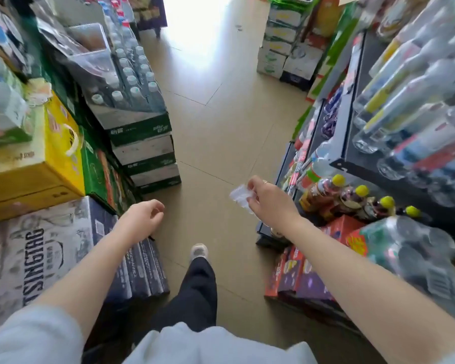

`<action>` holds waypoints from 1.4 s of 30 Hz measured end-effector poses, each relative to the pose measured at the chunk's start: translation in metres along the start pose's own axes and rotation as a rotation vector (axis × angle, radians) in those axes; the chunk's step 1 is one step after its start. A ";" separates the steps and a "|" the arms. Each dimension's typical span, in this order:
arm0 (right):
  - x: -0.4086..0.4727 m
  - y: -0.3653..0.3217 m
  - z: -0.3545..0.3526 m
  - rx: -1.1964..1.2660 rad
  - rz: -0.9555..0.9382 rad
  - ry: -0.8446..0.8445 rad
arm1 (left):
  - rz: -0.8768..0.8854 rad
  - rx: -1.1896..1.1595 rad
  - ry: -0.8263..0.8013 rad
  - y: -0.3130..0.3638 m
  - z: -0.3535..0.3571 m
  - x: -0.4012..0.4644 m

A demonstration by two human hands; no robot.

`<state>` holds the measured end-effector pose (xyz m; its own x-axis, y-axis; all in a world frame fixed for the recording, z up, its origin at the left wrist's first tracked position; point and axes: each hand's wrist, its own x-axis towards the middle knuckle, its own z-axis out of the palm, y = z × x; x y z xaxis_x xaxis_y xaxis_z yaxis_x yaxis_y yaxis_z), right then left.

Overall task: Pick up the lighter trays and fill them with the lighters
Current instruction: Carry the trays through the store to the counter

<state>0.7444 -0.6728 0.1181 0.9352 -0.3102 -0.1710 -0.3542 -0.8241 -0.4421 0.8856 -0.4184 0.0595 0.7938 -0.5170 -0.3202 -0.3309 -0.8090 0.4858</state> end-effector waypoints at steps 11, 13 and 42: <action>0.304 0.022 -0.057 0.039 0.027 -0.035 | 0.144 -0.057 0.104 0.080 -0.117 0.260; 0.350 0.040 -0.067 0.043 0.075 -0.038 | 0.217 -0.073 0.133 0.103 -0.134 0.307; 1.118 0.006 -0.224 0.008 -0.317 -0.107 | -0.163 -0.072 0.141 0.079 -0.364 0.970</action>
<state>1.7890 -1.1306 0.1216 0.9932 0.0126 -0.1155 -0.0466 -0.8676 -0.4951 1.8154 -0.8823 0.0830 0.8991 -0.3324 -0.2848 -0.1590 -0.8542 0.4950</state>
